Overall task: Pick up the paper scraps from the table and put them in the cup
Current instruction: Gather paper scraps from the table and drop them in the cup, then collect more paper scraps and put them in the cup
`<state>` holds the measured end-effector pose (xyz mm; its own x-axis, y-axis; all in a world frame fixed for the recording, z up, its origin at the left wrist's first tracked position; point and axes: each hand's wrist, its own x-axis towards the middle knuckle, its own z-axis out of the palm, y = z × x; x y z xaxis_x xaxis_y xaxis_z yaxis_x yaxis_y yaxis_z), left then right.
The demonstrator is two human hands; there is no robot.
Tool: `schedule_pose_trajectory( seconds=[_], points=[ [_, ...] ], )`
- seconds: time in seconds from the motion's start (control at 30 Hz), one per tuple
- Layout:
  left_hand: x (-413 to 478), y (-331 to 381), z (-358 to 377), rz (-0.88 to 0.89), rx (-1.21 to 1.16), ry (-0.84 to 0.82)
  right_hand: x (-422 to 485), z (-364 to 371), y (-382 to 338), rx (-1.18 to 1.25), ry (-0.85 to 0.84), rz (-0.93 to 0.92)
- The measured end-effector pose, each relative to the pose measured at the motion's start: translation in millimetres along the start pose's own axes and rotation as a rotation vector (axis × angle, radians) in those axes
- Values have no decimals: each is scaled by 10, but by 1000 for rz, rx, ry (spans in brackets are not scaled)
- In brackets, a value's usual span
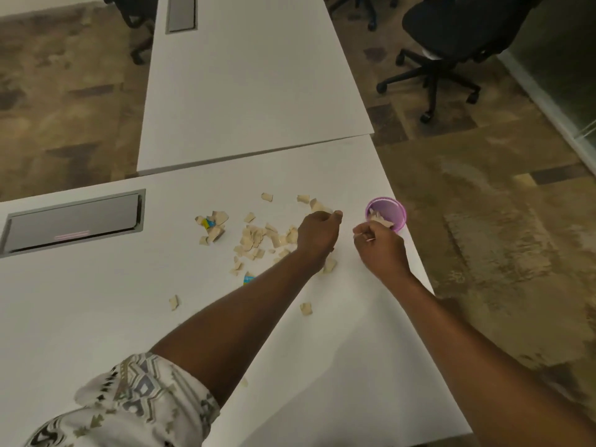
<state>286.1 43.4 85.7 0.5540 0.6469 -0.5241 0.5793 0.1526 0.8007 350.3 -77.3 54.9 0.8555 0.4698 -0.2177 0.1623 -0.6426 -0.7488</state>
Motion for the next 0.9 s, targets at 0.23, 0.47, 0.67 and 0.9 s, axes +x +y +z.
schedule_pose_trajectory(
  seconds=[0.23, 0.47, 0.67, 0.9],
  points=[
    [-355, -986, -637, 88, 300, 134, -432, 538, 134, -214, -244, 50],
    [-996, -2388, -1155, 395, 731, 273, -795, 954, 248, -251, -350, 173],
    [-1561, -3412, -1495, 552, 1041, -78, -1025, 1269, 164, -160, -382, 249],
    [-1546, -3599, -1607, 457, 1158, -130, -1112, 1533, -51, -205, -492, 165]
  ],
)
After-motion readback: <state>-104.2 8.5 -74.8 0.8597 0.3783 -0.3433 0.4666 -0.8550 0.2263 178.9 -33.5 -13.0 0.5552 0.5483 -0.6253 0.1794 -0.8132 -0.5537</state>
